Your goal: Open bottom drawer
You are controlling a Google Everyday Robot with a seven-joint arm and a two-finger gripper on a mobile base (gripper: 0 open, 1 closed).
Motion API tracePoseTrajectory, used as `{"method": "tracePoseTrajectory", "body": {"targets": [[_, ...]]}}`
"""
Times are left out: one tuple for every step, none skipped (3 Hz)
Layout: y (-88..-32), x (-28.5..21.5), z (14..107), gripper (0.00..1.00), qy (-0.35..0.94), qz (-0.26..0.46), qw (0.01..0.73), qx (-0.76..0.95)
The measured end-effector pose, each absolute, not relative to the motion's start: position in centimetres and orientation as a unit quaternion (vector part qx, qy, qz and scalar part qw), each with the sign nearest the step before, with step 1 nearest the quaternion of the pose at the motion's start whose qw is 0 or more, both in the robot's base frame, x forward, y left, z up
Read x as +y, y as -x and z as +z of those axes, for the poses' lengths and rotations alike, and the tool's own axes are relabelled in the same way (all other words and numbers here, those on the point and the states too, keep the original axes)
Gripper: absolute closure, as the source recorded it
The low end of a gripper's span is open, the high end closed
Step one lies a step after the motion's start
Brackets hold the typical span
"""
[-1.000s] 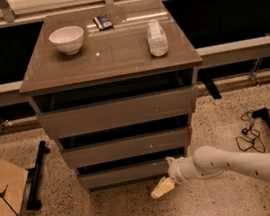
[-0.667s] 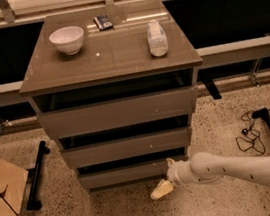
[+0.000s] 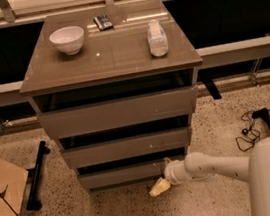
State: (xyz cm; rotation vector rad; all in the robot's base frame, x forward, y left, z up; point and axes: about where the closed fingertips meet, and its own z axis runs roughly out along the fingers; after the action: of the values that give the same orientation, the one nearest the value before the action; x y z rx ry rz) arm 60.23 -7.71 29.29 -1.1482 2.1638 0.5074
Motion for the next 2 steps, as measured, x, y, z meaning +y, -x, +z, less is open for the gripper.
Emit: {"method": "tracePoseTrajectory", "body": {"targets": [[-62.7, -7.4, 27.0, 0.00, 0.440, 0.194, 0.309, 0.821], [-64.9, -7.7, 24.2, 0.00, 0.433, 0.200, 0.299, 0.826]]}}
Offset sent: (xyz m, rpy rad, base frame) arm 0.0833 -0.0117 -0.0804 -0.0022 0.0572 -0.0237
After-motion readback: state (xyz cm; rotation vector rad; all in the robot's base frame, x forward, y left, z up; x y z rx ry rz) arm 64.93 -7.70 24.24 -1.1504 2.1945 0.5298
